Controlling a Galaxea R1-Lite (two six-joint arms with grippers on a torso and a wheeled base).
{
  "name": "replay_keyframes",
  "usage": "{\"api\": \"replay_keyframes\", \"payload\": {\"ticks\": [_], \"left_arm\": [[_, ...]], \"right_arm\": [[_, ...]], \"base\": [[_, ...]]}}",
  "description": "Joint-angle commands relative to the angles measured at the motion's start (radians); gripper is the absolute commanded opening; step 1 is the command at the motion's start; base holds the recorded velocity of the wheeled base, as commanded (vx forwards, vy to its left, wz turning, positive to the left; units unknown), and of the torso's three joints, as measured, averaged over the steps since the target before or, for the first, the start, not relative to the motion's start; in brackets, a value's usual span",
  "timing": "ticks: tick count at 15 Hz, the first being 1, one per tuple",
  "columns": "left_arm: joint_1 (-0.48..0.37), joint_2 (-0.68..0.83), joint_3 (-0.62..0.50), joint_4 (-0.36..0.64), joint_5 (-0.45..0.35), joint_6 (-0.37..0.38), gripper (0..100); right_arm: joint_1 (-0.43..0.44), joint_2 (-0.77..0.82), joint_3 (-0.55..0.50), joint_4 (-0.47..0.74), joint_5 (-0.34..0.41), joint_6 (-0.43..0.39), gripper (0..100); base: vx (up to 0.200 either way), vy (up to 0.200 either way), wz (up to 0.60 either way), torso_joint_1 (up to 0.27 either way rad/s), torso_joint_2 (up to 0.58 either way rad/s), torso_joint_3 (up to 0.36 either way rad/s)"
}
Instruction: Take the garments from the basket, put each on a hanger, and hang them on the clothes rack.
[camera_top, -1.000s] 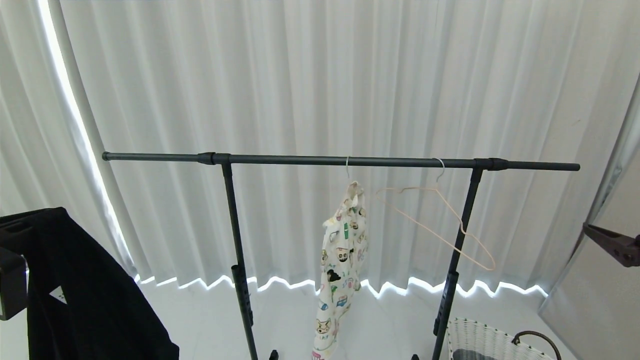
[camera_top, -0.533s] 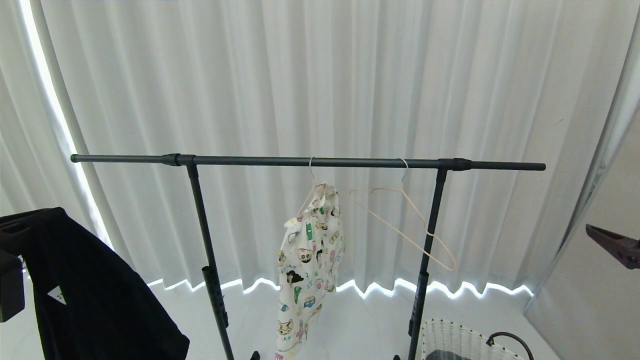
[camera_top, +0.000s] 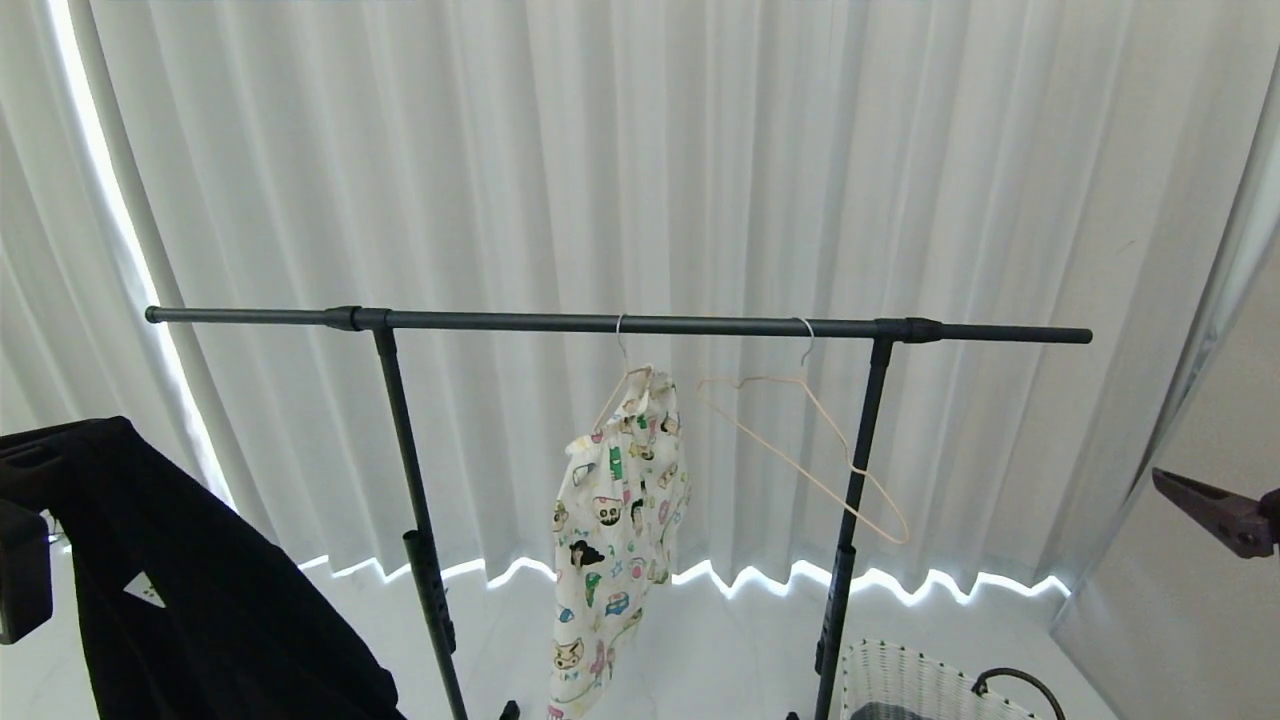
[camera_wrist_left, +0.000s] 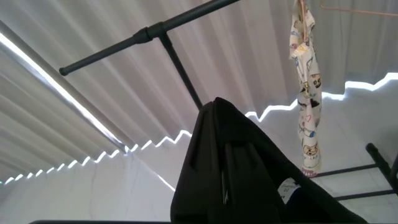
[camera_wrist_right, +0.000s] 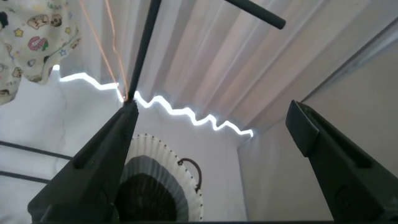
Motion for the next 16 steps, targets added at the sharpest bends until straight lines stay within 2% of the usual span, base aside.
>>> {"api": "replay_keyframes", "payload": {"ticks": [1,5,8,12,14,16], "left_arm": [[0.0,0.002,0.0,0.0,0.0,0.001,0],[0.0,0.004,0.0,0.0,0.0,0.001,0],[0.001,0.004,0.0,0.0,0.0,0.001,0],[0.001,0.005,0.0,0.0,0.0,-0.001,0],[0.001,0.005,0.006,0.0,0.0,-0.002,0],[0.001,0.001,0.014,0.0,0.0,-0.001,0]], "right_arm": [[0.001,0.002,0.001,-0.001,0.001,-0.001,100],[0.001,0.003,0.001,-0.001,0.047,-0.001,100],[0.001,0.006,0.001,-0.001,0.109,-0.001,100],[0.002,0.054,0.011,-0.029,0.146,0.011,100],[0.004,0.103,0.02,-0.052,0.226,0.045,100],[0.015,0.155,0.061,-0.061,0.294,0.045,100]], "base": [[0.2,0.0,0.0,-0.017,0.0,0.002],[0.2,0.0,0.0,0.001,0.0,0.004],[0.2,0.0,0.0,-0.001,0.0,0.002],[0.2,0.0,0.0,0.004,0.0,0.001],[0.0,0.0,0.0,0.0,0.0,0.0],[0.0,0.0,0.0,0.0,0.0,0.0]]}}
